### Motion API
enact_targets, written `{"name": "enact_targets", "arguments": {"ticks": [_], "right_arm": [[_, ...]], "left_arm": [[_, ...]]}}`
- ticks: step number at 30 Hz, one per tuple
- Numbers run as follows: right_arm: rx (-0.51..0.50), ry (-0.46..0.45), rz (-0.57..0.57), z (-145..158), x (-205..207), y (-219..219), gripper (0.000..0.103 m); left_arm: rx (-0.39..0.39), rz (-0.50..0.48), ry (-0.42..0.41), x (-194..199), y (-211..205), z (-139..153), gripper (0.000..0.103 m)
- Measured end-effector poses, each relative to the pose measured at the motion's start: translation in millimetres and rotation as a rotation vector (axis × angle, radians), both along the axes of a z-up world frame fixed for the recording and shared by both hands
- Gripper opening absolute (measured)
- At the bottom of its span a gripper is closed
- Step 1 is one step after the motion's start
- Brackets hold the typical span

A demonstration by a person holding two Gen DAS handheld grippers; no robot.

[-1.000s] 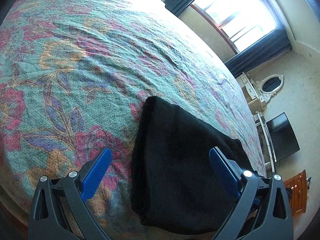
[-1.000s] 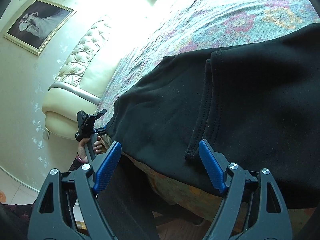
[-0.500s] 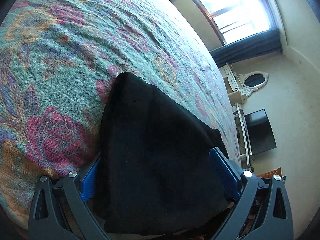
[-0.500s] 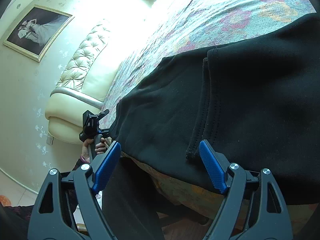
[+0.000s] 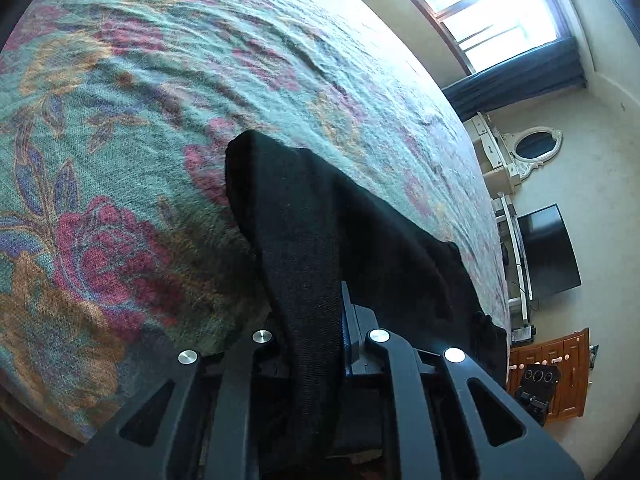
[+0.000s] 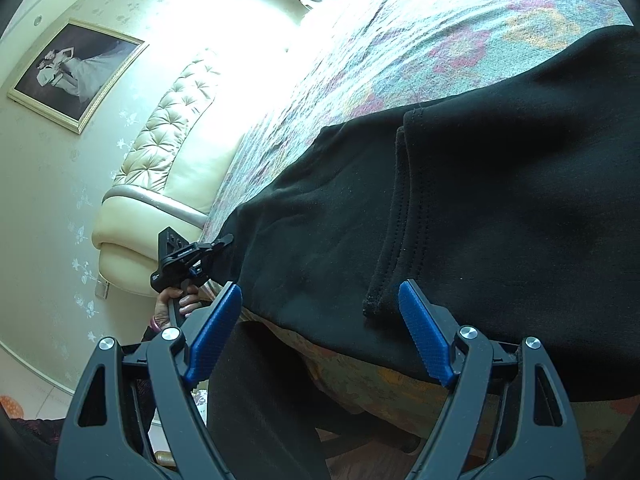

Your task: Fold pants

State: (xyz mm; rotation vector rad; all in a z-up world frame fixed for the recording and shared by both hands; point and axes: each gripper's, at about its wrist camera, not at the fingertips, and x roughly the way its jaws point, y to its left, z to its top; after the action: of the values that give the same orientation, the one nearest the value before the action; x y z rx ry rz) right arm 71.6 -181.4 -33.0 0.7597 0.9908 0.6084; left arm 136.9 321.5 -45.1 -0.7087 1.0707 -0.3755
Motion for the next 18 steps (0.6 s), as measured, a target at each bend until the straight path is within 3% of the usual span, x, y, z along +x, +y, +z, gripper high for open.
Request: {"name": "enact_targets", "arguments": {"ticks": [5, 11, 15, 18], "right_arm": [[0.022, -0.003, -0.037, 0.9, -4.1, -11.0, 0.081], [0.036, -0.012, -0.054, 2.8, -10.0, -15.9, 0.081], [0.048, -0.023, -0.073, 5.0, -13.8, -22.9, 0.081], [0.058, -0.030, -0.087, 5.7, -16.5, -28.0, 0.081]], "left_arm": [[-0.069, -0.047, -0.118, -6.7, -28.2, 51.6, 0.014], [-0.118, -0.161, -0.210, 1.1, -107.4, 96.8, 0.014], [-0.141, -0.248, -0.229, 8.0, -167.8, 104.1, 0.014], [-0.094, -0.319, -0.228, 7.3, -220.1, 96.9, 0.014]]}}
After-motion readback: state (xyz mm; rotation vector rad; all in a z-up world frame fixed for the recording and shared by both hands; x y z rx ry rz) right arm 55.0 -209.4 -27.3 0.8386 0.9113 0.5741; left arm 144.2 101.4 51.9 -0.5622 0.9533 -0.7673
